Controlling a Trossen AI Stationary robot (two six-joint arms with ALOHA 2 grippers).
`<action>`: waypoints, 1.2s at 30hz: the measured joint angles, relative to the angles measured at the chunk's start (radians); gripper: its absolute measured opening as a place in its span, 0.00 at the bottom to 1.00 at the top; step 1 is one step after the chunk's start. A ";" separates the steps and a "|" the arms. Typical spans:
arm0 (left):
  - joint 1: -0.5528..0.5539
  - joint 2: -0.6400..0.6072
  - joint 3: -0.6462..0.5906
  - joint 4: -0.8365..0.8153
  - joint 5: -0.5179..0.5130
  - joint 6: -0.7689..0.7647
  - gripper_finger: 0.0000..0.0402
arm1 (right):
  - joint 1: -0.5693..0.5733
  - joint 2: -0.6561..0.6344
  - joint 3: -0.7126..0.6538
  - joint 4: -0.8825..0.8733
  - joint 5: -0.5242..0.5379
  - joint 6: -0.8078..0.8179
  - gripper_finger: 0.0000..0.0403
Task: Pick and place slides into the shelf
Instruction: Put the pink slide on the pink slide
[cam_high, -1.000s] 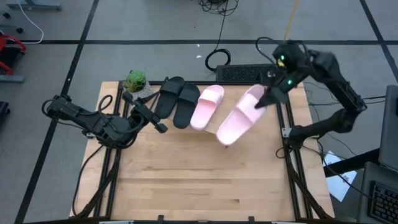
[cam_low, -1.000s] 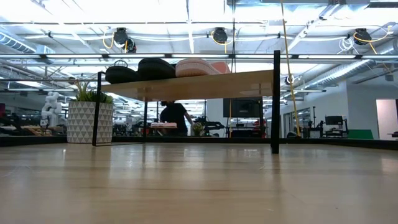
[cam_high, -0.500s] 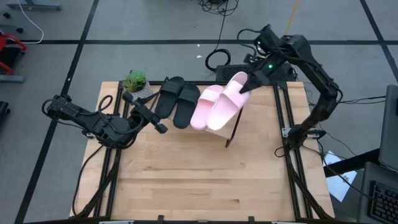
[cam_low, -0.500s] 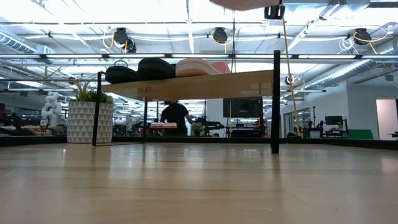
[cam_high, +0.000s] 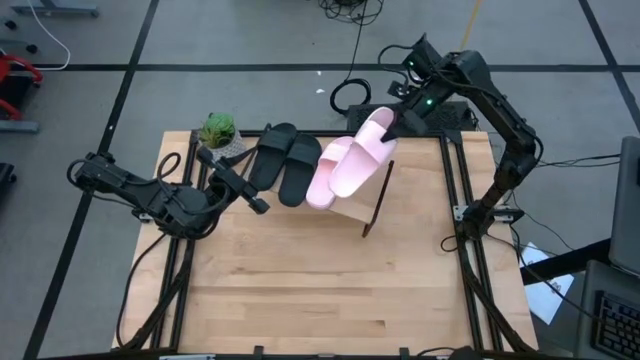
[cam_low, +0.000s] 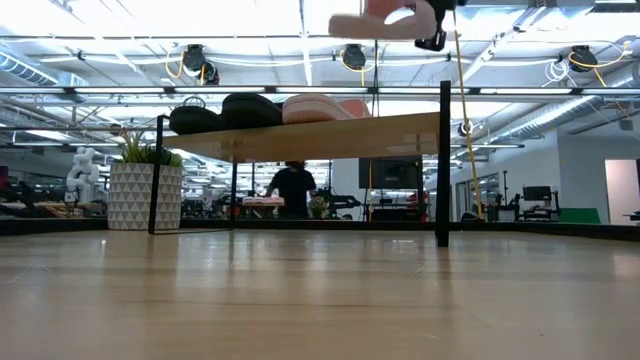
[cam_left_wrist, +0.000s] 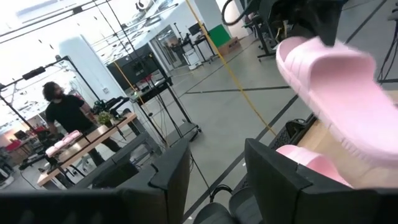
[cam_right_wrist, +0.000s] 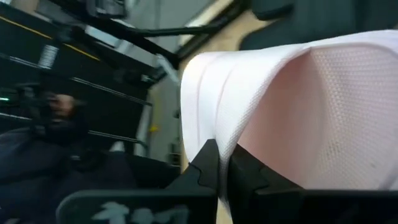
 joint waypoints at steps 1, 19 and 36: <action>0.000 0.000 0.000 0.000 0.000 -0.006 0.40 | -0.001 0.003 0.000 0.001 0.024 -0.011 0.00; 0.000 0.000 0.000 0.108 0.025 0.048 0.40 | -0.002 0.003 -0.238 0.000 0.090 -0.205 0.00; 0.001 0.000 0.000 0.156 0.025 0.052 0.40 | 0.011 0.003 -0.277 0.000 0.058 -0.275 0.00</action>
